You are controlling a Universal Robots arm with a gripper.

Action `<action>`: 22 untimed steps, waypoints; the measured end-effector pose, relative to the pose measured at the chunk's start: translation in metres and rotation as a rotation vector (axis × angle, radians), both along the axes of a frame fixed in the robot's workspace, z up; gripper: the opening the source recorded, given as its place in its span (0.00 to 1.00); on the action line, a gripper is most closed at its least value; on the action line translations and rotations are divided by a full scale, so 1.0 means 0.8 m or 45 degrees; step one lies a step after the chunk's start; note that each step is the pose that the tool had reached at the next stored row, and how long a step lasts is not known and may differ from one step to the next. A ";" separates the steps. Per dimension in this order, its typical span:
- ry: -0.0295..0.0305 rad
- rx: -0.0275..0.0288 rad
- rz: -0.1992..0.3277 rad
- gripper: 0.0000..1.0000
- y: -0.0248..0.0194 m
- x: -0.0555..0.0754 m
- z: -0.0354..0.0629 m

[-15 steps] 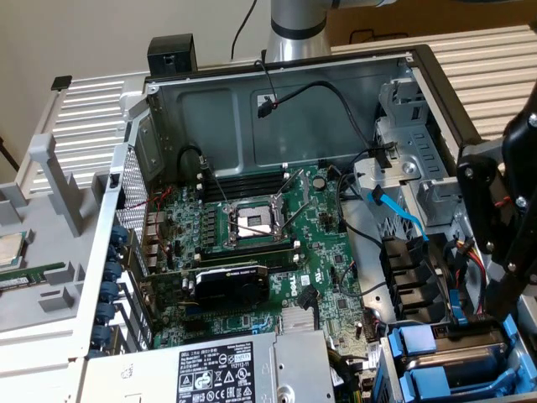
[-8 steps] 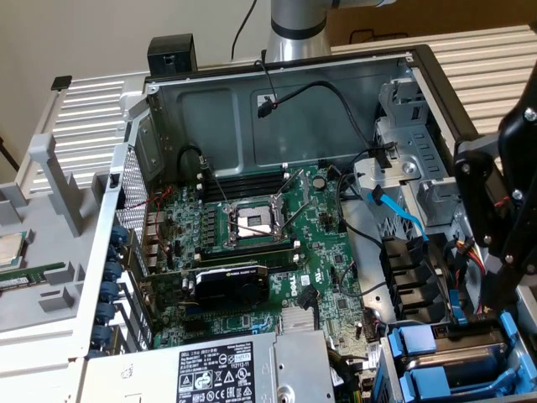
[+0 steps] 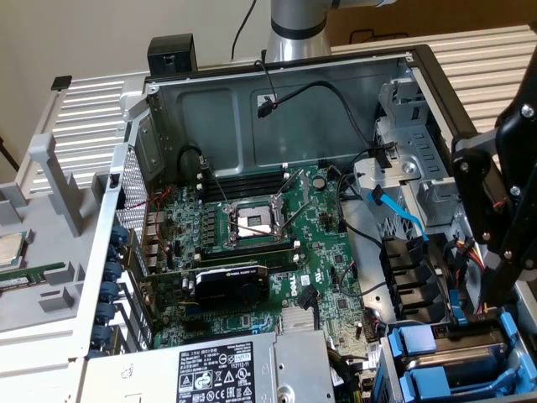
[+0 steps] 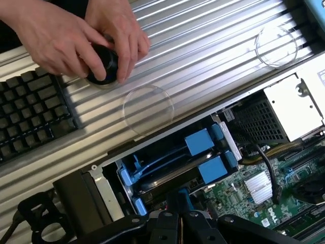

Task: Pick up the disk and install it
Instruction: 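Insert the second disk wire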

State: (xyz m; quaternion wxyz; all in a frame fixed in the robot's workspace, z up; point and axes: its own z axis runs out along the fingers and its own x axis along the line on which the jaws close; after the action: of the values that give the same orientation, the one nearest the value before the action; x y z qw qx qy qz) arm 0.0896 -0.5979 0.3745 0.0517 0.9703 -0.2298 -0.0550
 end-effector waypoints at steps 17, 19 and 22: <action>-0.0024 0.0225 0.304 0.11 0.0013 -0.001 0.000; -0.0023 0.0232 0.324 0.11 0.0015 -0.001 0.000; -0.0022 0.0235 0.351 0.11 0.0016 -0.001 0.000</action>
State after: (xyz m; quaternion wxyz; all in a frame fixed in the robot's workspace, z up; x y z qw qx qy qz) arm 0.0888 -0.5966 0.3745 0.0496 0.9932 -0.0939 -0.0486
